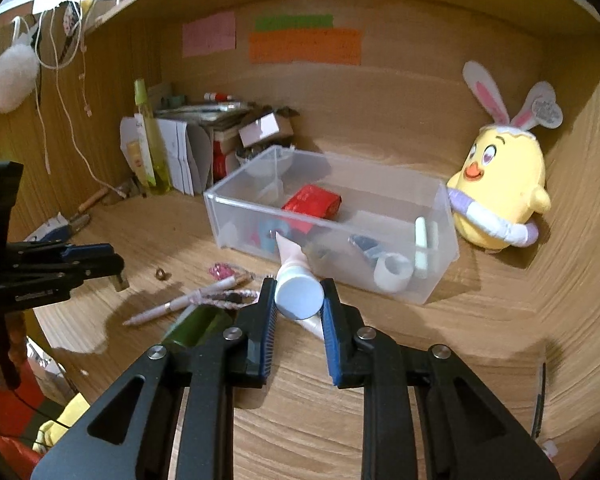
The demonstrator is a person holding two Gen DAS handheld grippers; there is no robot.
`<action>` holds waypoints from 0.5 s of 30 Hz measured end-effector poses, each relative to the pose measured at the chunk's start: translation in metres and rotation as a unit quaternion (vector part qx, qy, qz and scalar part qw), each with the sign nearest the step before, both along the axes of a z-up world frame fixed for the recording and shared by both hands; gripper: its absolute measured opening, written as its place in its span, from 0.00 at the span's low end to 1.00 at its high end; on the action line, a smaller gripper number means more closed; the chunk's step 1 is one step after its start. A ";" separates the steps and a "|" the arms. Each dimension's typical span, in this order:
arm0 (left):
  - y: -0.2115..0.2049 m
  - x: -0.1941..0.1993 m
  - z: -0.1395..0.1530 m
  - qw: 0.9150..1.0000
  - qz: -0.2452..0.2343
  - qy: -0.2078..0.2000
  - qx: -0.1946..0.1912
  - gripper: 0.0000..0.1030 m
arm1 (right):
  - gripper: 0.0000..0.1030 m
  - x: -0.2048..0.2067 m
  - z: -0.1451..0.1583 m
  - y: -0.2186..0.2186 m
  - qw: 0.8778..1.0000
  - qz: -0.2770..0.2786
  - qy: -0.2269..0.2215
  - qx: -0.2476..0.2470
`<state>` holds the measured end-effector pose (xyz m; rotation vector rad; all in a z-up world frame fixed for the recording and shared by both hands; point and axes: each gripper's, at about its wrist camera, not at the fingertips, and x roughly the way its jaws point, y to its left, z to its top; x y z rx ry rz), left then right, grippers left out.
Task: Organize objects
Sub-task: 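Grasp the small clear dotted box with the left gripper while the right grasps the white tube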
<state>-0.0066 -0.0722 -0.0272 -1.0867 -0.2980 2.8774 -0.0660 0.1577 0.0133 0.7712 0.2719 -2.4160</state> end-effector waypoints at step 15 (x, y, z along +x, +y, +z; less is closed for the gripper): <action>0.013 -0.043 0.045 0.999 -0.014 0.035 0.012 0.32 | 0.19 0.009 0.030 0.010 0.998 0.027 0.025 -0.043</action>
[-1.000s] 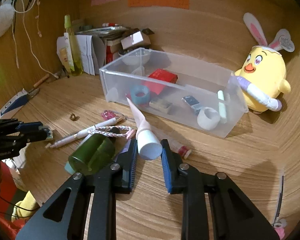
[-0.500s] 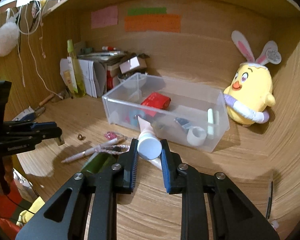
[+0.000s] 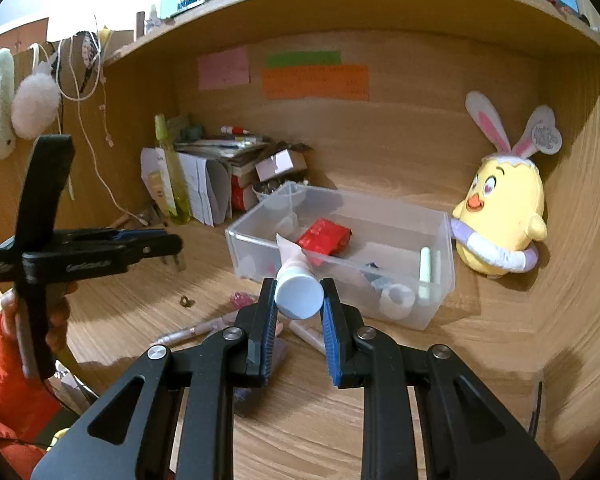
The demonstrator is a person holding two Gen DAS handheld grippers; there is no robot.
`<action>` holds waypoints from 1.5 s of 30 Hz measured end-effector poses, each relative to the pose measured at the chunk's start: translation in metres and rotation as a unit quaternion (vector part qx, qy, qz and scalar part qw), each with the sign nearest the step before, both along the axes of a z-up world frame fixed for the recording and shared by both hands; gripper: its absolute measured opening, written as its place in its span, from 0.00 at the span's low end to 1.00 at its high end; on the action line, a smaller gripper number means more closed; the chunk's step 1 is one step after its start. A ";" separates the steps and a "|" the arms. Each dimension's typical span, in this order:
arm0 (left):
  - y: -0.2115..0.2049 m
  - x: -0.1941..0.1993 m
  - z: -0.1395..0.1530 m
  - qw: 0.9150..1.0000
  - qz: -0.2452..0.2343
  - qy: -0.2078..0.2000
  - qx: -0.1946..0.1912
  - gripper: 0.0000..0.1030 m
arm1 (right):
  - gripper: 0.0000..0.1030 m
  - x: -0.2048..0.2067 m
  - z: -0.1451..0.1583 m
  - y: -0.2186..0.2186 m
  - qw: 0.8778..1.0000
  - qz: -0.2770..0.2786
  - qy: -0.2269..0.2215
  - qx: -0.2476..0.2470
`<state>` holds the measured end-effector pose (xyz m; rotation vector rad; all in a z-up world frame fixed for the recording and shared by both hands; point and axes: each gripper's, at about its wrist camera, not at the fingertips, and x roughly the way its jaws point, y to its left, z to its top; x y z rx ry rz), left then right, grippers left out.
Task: Organize objects
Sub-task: 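Grasp the small clear dotted box with the left gripper while the right grasps the white tube, then carry the dotted box and white tube over the clear bin with both grippers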
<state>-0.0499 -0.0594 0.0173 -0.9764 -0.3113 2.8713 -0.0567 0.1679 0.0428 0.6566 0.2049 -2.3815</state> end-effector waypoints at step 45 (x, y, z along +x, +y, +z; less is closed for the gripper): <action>0.034 -0.165 -0.033 0.996 -0.032 -0.081 -0.011 0.32 | 0.19 -0.176 -0.058 -0.011 0.991 -0.019 -0.122 0.052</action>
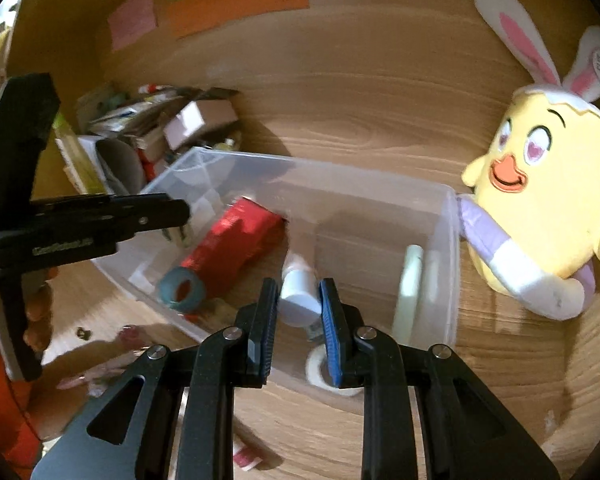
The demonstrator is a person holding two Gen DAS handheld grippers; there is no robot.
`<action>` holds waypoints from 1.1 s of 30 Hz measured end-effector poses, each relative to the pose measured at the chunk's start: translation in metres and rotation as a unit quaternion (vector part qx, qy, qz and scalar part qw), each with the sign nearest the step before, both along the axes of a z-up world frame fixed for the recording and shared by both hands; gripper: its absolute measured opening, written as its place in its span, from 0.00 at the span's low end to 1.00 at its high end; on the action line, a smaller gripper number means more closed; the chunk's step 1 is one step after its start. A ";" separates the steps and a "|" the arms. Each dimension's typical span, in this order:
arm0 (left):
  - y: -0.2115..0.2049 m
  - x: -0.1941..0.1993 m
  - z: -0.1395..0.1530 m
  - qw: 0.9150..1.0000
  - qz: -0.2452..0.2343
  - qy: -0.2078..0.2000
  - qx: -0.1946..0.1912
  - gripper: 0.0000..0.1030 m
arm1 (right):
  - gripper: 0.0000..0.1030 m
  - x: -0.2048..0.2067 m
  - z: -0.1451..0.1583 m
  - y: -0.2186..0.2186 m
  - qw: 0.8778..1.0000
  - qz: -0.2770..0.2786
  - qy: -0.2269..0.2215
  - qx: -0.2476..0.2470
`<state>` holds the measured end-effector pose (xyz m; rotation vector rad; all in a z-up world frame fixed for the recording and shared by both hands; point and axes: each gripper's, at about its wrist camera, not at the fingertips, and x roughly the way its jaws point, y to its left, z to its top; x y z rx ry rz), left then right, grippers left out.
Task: Organize objects
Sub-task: 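Carry the dotted box and white tube over the clear bin with both grippers, then open both grippers to drop the box and tube into the bin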
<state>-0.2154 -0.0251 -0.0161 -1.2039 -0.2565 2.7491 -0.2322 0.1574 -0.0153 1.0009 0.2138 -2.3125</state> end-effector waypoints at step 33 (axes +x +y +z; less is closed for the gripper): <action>-0.038 0.090 0.036 0.997 0.039 0.054 -0.031 0.79 | 0.66 0.064 0.032 0.009 0.997 -0.022 0.078 0.020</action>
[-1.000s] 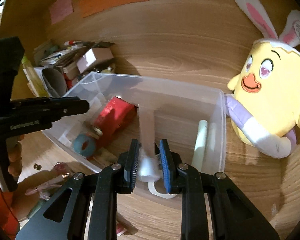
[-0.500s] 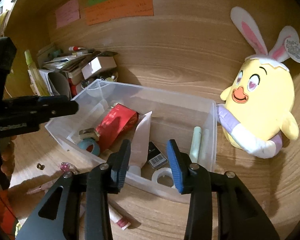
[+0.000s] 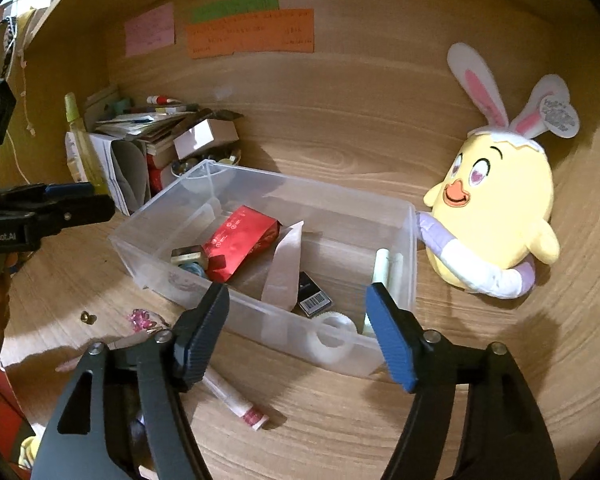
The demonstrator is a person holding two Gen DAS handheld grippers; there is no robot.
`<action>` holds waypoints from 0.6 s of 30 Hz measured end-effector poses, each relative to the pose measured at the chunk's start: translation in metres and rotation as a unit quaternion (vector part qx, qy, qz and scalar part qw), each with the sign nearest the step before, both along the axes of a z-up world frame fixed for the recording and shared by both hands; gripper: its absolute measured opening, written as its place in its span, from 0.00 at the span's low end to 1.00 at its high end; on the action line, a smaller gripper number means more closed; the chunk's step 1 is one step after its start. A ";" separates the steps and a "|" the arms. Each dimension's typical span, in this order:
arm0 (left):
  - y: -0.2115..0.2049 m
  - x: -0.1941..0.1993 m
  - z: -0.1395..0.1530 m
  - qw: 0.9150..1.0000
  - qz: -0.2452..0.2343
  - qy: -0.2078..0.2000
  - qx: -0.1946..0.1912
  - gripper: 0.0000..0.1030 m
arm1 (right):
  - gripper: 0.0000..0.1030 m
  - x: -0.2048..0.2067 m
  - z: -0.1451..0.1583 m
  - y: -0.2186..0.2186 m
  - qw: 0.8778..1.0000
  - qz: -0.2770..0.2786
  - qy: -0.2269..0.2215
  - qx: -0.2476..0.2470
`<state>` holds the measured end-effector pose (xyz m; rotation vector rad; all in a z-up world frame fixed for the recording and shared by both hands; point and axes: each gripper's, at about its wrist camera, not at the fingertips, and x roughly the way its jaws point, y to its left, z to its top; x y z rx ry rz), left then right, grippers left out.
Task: Organize objects
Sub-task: 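Open both grippers to drop the box and tube into the bin, then grasp the small brown bead with the left gripper while the right grasps the red-capped white tube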
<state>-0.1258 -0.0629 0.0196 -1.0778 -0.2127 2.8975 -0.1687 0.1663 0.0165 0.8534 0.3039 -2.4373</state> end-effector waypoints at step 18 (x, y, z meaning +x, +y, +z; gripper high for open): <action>-0.031 0.050 -0.072 0.995 0.033 -0.095 -0.002 0.79 | 0.66 0.027 -0.052 0.002 0.997 0.023 -0.058 0.035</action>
